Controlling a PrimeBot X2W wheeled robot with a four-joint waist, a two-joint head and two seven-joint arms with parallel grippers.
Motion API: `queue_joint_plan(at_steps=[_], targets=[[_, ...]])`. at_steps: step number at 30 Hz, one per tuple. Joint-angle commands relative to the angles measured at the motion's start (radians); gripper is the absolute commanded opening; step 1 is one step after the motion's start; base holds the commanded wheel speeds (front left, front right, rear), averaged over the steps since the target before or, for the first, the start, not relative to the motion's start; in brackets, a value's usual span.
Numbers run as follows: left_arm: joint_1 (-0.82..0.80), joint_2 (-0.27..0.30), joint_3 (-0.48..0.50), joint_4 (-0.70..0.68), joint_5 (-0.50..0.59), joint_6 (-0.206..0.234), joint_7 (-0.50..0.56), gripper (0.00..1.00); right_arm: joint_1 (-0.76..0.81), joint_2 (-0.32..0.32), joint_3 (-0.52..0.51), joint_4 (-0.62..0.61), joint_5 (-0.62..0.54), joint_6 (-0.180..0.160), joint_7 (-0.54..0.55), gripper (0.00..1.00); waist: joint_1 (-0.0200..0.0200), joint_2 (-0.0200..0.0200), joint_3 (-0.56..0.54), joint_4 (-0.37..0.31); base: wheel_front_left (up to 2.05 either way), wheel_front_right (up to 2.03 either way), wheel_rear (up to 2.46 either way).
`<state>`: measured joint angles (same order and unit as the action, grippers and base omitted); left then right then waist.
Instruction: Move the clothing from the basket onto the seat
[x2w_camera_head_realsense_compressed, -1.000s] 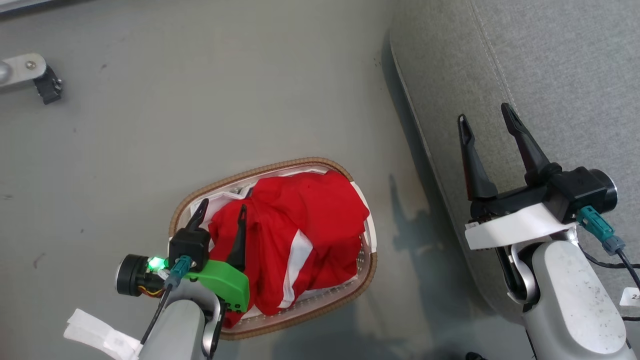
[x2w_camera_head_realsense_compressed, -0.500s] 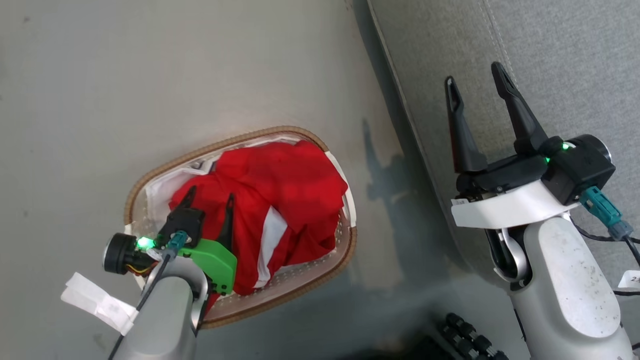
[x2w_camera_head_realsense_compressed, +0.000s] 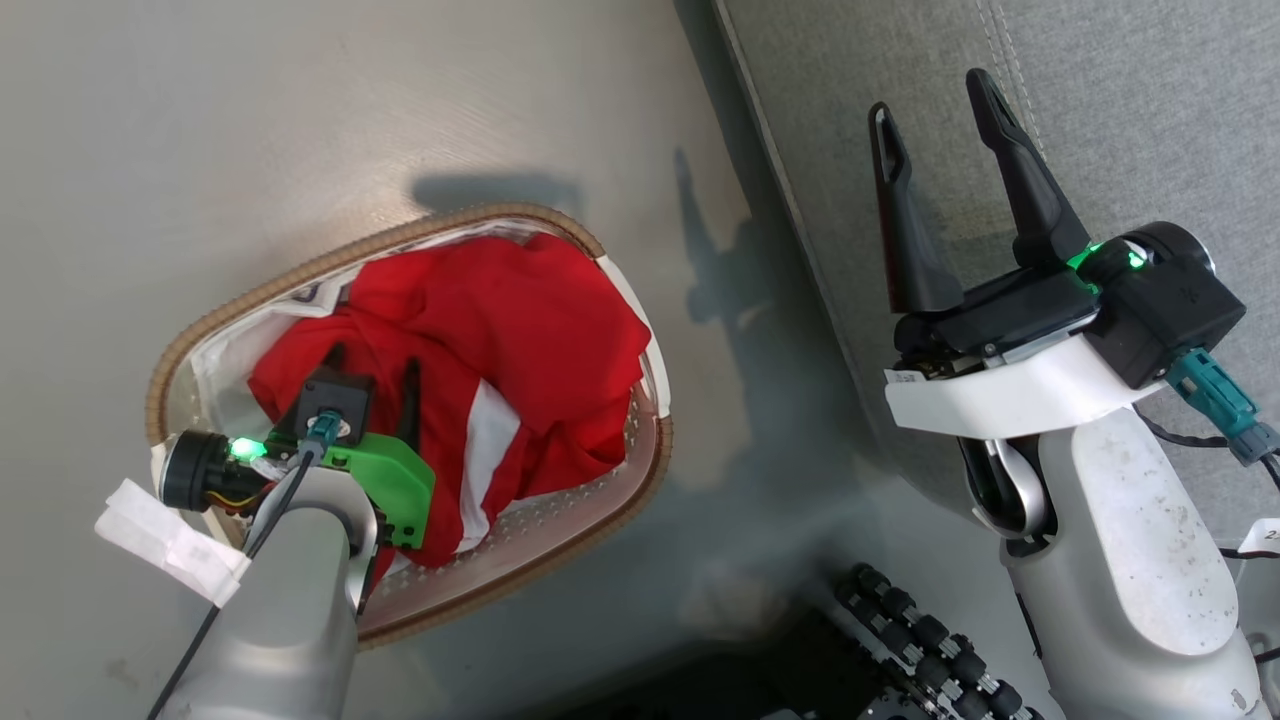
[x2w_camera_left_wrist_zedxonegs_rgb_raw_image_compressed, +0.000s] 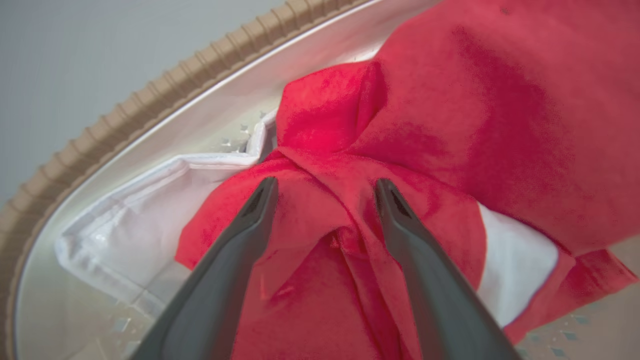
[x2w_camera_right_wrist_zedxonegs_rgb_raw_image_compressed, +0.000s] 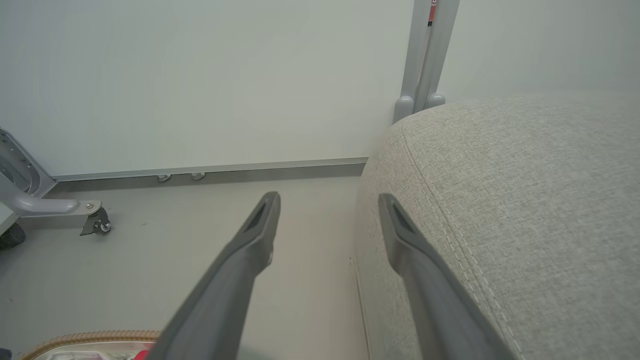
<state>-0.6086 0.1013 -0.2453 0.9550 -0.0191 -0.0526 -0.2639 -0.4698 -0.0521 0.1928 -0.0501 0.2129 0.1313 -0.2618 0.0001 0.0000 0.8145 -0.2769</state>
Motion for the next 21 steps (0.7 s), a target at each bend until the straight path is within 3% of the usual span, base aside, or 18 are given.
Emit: queue_joint_plan(at_steps=[1, 8, 11, 12, 13, 14, 21], targets=[[-0.029, 0.008, 0.003, 0.016, 0.001, 0.01, -0.001, 1.0, -0.015, 0.0, 0.0, -0.006, 0.01, -0.001, -0.004, 1.0, -0.0001, 0.0, 0.028, -0.02, 0.0, 0.0, 0.0], [-0.075, 0.003, 0.003, 0.115, -0.011, 0.03, -0.001, 1.0, -0.014, 0.0, 0.001, 0.002, 0.02, -0.001, -0.004, 1.0, -0.0001, 0.0, 0.038, -0.022, 0.0, 0.0, 0.0], [-0.082, -0.003, 0.008, 0.149, -0.024, 0.018, -0.001, 1.0, -0.013, 0.0, -0.002, 0.007, 0.021, -0.001, -0.004, 1.0, -0.0001, 0.0, 0.03, -0.017, 0.0, 0.0, 0.0], [-0.084, -0.006, 0.008, 0.153, -0.027, 0.016, -0.001, 0.49, -0.011, 0.0, -0.002, 0.009, 0.021, -0.001, -0.004, 1.0, -0.0001, 0.0, 0.027, -0.015, 0.0, 0.0, 0.0], [-0.086, -0.008, 0.005, 0.154, -0.03, 0.012, -0.001, 0.2, -0.009, 0.0, -0.002, 0.011, 0.021, -0.001, -0.004, 1.0, -0.0001, 0.0, 0.022, -0.012, 0.0, 0.0, 0.0], [-0.085, -0.008, 0.005, 0.153, -0.032, 0.01, -0.001, 0.0, -0.008, 0.0, -0.001, 0.012, 0.023, -0.001, -0.004, 1.0, -0.0001, 0.0, 0.018, -0.011, 0.0, 0.0, 0.0], [-0.032, -0.015, 0.003, 0.137, -0.051, -0.002, -0.001, 0.0, 0.008, 0.0, 0.003, 0.036, 0.024, -0.001, -0.004, 1.0, -0.0001, 0.0, -0.04, -0.001, 0.0, 0.0, 0.0]])
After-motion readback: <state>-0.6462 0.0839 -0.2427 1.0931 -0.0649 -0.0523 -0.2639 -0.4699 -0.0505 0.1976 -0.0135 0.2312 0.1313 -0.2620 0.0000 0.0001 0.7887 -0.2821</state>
